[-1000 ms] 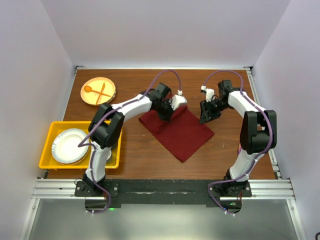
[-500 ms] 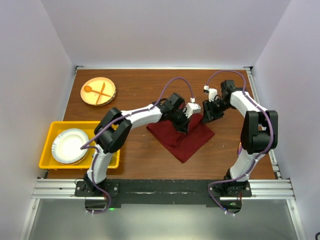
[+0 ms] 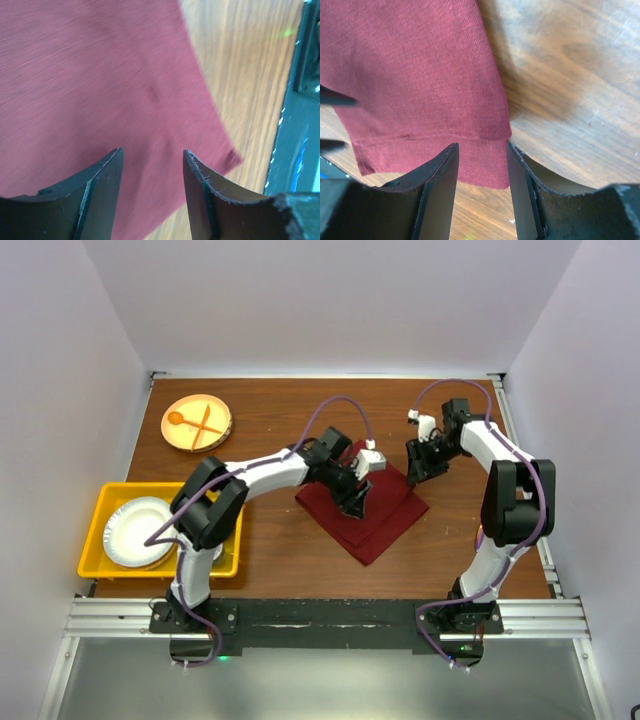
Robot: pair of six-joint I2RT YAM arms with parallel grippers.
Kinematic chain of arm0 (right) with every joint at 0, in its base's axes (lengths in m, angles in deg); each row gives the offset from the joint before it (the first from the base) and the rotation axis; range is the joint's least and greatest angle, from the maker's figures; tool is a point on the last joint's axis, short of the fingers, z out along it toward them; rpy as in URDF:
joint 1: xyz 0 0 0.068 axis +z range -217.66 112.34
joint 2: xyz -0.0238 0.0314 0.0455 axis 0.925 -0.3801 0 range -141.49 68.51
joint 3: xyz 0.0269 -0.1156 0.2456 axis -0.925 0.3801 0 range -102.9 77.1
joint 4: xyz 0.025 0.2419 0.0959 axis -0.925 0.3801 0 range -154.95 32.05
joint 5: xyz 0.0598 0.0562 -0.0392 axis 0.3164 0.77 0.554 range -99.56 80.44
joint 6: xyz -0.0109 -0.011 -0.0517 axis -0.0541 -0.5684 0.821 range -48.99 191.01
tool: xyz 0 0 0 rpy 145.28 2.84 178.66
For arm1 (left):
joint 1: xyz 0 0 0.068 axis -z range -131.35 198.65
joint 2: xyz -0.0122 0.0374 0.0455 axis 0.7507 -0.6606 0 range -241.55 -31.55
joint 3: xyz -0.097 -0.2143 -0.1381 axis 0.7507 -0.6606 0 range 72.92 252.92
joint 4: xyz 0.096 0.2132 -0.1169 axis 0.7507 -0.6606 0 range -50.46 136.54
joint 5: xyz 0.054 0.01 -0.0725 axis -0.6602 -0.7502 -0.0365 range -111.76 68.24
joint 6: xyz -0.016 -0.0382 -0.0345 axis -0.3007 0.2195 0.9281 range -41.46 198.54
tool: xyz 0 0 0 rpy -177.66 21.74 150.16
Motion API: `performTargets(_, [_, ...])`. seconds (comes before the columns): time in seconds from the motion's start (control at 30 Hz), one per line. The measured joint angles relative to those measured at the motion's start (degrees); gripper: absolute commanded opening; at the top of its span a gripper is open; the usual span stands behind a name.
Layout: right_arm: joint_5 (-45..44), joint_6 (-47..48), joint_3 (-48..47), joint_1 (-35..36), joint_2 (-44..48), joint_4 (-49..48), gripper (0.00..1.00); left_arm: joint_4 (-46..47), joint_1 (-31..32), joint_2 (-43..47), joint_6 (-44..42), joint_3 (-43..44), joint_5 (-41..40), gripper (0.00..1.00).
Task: Fold the napkin into a case and place the utensils inside
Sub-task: Fold the square-folded napkin.
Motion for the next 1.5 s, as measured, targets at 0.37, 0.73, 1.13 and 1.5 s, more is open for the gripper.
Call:
performTargets(0.37, [-0.35,0.0,1.18,0.26,-5.29,-3.26,0.43,-6.36,-9.88,-1.31,-6.71,-0.39,-3.82,0.5])
performTargets(0.73, [12.9,-2.01,8.98,8.85,-2.95,-2.45,0.56,-11.8,-19.28,-6.93,-21.97,10.97,-9.86,0.55])
performTargets(1.13, [18.29,-11.63,6.86,4.55,3.89,-3.61,0.49,-6.16,-22.27,14.88,-34.8,-8.22,-1.55,0.53])
performTargets(1.5, [14.16,-28.04,5.14,8.02,-0.55,-16.33,0.45,1.11,-13.2,18.67,-40.39,-21.57,-10.54,0.56])
